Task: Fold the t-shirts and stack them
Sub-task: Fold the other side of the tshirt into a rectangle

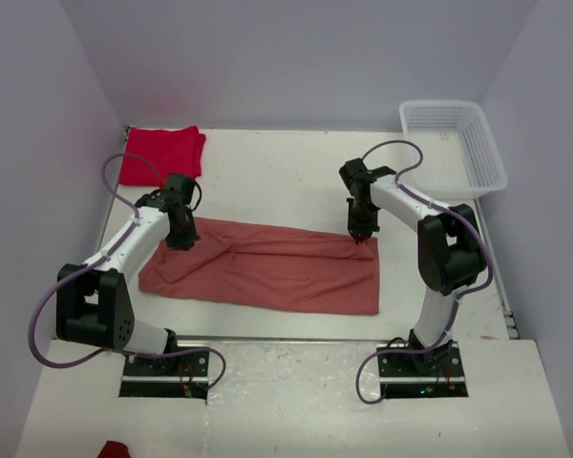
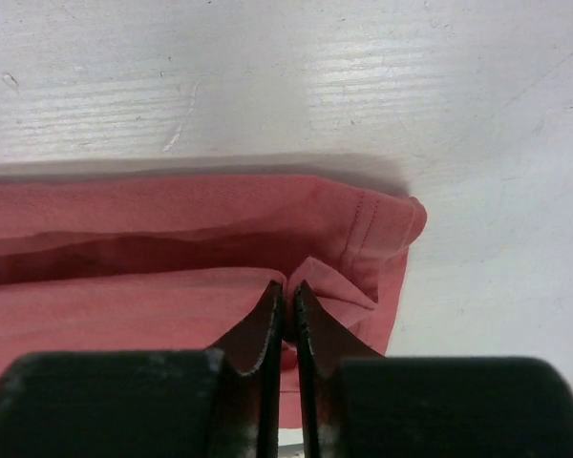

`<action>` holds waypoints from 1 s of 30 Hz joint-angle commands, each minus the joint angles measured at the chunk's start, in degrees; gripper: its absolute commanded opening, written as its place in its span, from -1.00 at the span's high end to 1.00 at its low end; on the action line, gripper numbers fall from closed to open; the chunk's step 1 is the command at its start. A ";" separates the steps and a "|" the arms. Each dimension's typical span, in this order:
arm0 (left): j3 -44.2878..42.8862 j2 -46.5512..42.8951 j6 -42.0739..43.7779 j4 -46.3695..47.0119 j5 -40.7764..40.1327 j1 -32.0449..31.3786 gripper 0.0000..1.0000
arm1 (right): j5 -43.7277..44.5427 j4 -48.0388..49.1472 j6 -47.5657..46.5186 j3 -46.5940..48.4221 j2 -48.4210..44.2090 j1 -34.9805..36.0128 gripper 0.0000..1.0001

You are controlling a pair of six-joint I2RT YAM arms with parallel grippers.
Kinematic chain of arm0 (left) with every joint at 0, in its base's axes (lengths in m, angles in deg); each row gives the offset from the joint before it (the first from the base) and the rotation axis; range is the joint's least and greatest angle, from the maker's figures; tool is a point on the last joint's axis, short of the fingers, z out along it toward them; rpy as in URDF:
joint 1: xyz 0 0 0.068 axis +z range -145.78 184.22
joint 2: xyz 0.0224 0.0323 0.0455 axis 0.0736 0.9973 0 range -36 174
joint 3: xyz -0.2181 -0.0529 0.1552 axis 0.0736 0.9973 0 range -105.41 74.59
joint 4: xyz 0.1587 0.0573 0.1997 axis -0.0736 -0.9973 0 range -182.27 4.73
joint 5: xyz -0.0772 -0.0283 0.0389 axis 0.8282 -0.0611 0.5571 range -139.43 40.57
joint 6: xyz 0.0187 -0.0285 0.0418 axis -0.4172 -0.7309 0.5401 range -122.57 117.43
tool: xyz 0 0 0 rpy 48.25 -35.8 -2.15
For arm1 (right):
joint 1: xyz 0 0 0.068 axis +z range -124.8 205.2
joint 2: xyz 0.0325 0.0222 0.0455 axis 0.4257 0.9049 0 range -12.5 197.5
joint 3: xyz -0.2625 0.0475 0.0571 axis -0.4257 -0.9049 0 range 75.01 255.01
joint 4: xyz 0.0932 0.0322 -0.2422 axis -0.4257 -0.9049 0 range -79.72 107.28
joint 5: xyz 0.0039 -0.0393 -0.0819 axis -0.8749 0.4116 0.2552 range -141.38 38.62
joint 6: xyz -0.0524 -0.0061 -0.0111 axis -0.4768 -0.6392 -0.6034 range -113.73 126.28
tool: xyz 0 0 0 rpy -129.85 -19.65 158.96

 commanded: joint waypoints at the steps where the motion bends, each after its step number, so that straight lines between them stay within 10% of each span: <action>1: -2.03 -0.74 -1.91 -2.12 -2.23 -0.61 1.00 | 0.80 0.61 0.23 -0.29 -3.61 -0.14 0.95; 10: -4.67 3.04 -8.85 -10.56 -6.10 -1.93 1.00 | -1.65 1.66 -0.91 0.85 -4.06 -0.31 1.00; 17: -0.11 -0.47 -9.74 -6.36 6.45 2.19 0.88 | -3.76 3.59 -2.58 0.32 -3.97 -0.31 1.00; 22: 3.94 -5.48 -9.91 -4.32 4.99 9.14 0.20 | -6.05 5.88 -3.99 -2.05 -4.58 -0.31 1.00; 30: 4.65 -5.22 -9.91 -4.59 2.95 12.30 0.15 | -8.68 8.43 -5.13 -3.11 -3.79 -0.22 1.00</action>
